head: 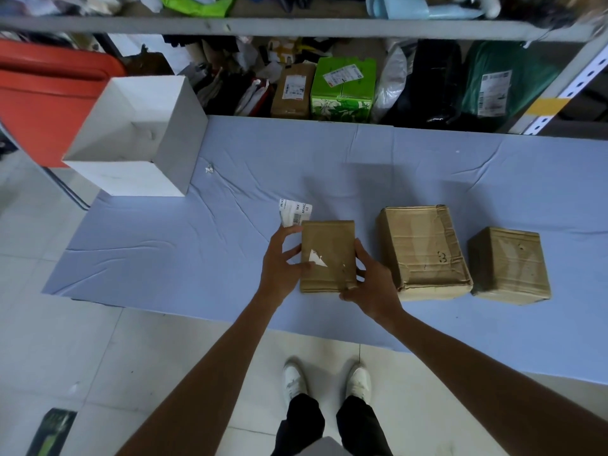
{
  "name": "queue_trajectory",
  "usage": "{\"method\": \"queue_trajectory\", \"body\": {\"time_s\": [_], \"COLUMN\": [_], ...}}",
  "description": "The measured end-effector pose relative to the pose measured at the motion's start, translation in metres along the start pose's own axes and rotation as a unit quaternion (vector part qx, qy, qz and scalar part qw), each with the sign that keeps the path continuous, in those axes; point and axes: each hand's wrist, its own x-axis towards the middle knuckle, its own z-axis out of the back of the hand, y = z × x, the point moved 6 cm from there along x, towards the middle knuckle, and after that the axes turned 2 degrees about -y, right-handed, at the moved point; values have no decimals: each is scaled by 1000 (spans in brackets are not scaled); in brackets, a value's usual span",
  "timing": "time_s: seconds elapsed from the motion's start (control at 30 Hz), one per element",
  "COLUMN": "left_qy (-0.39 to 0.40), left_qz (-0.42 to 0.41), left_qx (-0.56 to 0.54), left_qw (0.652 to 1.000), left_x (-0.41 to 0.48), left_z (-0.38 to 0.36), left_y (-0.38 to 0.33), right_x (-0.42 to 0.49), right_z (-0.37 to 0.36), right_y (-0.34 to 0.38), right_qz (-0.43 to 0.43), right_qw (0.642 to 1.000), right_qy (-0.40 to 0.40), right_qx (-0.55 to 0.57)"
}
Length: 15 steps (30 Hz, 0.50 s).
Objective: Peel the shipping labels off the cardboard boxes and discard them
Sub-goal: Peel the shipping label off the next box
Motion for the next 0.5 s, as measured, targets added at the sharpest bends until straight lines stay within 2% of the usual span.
{"method": "queue_trajectory", "body": {"time_s": [0.1, 0.3, 0.5], "left_qy": [-9, -8, -5], "left_qz": [10, -27, -24], "left_qx": [-12, -17, 11], "left_qw": [1000, 999, 1000], "left_x": [-2, -8, -10], "left_z": [0, -2, -1], "left_y": [0, -4, -1], "right_x": [0, 1, 2], "right_z": [0, 0, -1], "right_y": [0, -4, -5], "right_qz": [1, -4, -4], "right_qw": [1000, 1000, 1000], "right_qy": [1, -2, 2], "right_qx": [5, 10, -2]}}
